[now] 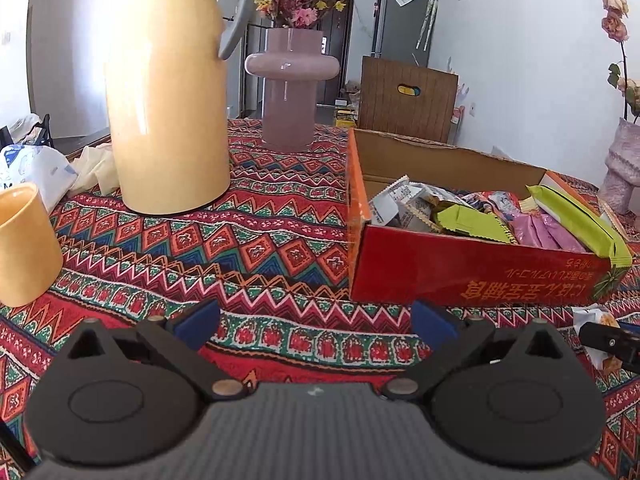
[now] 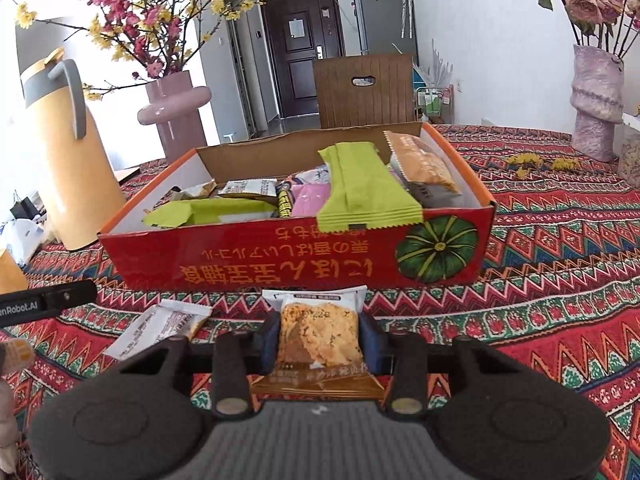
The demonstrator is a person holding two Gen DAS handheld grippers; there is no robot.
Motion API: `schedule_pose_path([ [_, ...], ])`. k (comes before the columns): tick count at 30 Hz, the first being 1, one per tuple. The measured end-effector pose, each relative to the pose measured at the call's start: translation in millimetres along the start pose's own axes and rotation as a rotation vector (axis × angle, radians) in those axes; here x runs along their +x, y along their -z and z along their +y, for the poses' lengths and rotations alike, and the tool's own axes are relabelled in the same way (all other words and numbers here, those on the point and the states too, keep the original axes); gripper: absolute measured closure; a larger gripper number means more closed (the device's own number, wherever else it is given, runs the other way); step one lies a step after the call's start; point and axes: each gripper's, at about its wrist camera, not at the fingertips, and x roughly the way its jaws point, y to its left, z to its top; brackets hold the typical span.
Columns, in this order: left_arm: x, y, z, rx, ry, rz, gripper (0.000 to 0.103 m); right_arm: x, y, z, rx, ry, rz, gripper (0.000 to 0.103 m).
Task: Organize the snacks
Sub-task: 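Grasp a pastry cake packet with the right gripper while the left grasps a white packet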
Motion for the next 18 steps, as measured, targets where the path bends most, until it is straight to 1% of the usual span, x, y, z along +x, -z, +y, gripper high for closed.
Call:
schedule_pose_path([
  [3,0.9,-4.1,-15.3,0.015,0.031,0.03,0.0,-1.4,2.2,-9.5,0.014,0.018,-0.009,0.063],
  [7,6.2,-2.5,-45.1,0.058,0.065,0.074,0.0,-3.3,4.1,-18.4,0.022,0.035,-0.018,0.063],
  [11,17.4,5.2,-73.3,0.101,0.064,0.125,0.0,-7.0,5.8,-25.8,0.025,0.046,-0.026,0.063],
  [13,22.6,7.8,-81.9,0.116,0.064,0.143,0.003,-8.6,6.2,-28.4,0.026,0.047,-0.03,0.063],
  [14,24.7,9.0,-84.7,0.122,0.065,0.153,0.011,-9.2,6.5,-29.6,0.026,0.048,-0.032,0.063],
  [15,26.8,9.9,-87.4,0.126,0.066,0.163,0.024,-9.8,6.8,-30.6,0.026,0.048,-0.033,0.063],
  [16,29.6,11.1,-89.1,0.129,0.075,0.18,0.032,-10.8,7.6,-31.9,0.025,0.048,-0.035,0.063],
  [17,31.9,12.4,-90.4,0.13,0.083,0.197,0.043,-11.3,7.9,-32.6,0.025,0.047,-0.036,0.063],
  [18,31.6,14.2,-92.6,0.145,0.073,0.189,0.047,-12.0,8.1,-33.2,0.024,0.046,-0.038,0.063],
])
